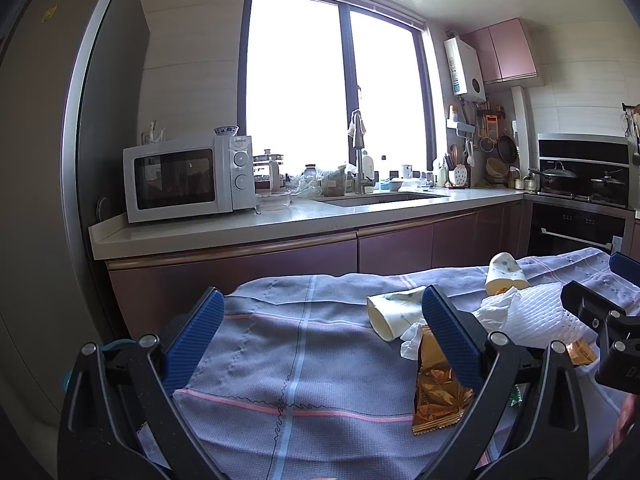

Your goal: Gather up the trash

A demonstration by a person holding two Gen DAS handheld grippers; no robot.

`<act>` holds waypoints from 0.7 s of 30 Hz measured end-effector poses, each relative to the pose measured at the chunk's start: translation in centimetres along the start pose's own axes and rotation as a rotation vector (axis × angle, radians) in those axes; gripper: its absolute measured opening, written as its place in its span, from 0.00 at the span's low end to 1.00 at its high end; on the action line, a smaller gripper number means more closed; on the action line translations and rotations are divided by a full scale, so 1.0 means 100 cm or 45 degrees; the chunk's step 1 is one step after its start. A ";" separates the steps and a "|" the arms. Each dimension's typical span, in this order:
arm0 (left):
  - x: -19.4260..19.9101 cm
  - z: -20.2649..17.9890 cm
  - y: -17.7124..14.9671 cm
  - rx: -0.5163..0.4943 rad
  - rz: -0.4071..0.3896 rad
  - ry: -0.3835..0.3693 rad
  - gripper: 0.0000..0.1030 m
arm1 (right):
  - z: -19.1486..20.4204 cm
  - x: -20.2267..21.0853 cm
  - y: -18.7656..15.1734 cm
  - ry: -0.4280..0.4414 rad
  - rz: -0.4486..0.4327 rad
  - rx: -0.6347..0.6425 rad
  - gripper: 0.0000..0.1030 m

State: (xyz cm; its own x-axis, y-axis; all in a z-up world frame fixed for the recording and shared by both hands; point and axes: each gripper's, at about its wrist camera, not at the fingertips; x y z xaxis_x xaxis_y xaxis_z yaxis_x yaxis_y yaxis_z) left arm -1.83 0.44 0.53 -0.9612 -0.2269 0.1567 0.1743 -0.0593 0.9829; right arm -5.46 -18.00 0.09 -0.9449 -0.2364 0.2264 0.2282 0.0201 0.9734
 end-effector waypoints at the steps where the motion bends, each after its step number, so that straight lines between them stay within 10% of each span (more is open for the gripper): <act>1: 0.000 0.000 0.000 0.000 0.001 -0.001 0.95 | 0.000 0.000 0.000 0.001 0.000 0.000 0.94; 21: 0.000 -0.001 0.001 0.013 -0.019 0.000 0.95 | -0.001 0.000 0.001 0.006 -0.006 -0.006 0.94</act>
State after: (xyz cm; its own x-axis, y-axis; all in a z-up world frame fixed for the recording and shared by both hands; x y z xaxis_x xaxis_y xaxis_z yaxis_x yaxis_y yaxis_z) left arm -1.78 0.31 0.65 -0.9636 -0.2263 0.1423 0.1580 -0.0529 0.9860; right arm -5.37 -18.10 0.16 -0.9447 -0.2412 0.2220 0.2252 0.0148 0.9742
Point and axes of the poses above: each gripper's, at about its wrist camera, not at the fingertips, and x roughly against the way its jaws point, z to its left, y to its top, and after that the axes turned 14 degrees about y, right-handed
